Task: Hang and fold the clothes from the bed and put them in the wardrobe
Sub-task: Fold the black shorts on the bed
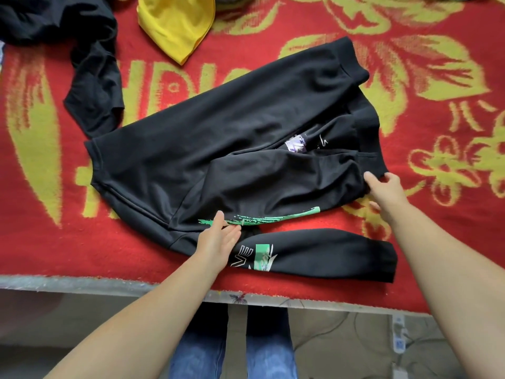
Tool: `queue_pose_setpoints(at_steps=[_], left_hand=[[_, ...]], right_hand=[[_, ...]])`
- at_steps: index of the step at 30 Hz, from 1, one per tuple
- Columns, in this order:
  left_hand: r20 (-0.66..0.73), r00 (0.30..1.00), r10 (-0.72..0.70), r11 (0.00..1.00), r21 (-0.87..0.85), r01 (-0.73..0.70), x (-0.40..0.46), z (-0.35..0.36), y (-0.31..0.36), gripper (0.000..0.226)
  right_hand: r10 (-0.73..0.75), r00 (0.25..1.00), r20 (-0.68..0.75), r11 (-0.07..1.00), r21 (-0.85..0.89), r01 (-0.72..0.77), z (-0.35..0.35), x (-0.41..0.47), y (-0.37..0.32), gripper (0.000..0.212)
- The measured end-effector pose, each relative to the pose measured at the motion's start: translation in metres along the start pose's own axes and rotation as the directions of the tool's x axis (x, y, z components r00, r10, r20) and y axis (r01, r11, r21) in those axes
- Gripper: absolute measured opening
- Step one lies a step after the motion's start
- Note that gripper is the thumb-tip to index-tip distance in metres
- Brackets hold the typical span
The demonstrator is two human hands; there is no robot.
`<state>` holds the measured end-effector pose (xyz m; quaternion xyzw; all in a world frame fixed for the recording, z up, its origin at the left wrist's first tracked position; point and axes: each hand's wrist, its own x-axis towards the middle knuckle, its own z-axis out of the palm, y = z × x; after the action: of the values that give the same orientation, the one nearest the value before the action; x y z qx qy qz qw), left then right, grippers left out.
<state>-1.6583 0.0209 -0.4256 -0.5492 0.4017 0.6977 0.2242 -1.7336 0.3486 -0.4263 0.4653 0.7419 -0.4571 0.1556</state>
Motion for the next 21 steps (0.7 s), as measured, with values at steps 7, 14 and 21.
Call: queue_pose_setpoints(at_steps=[7,14,21], left_hand=[[-0.132,0.989,-0.069,0.98,-0.194,0.042,0.002,0.012,0.011,0.031],[-0.241,0.971,0.0,0.946,-0.314,-0.078,-0.032,0.008,0.011,0.022],[-0.414,0.907,-0.079,0.997,-0.032,0.072,-0.031,-0.035,-0.033,0.035]], right_hand=[[-0.137,0.985,-0.107,0.99,-0.033,0.134,-0.011,-0.006,-0.01,0.012],[-0.204,0.927,-0.314,0.975,-0.147,0.165,-0.064,-0.061,0.032,0.02],[-0.041,0.952,-0.304,0.948,-0.312,-0.058,-0.057,-0.098,0.107,0.018]])
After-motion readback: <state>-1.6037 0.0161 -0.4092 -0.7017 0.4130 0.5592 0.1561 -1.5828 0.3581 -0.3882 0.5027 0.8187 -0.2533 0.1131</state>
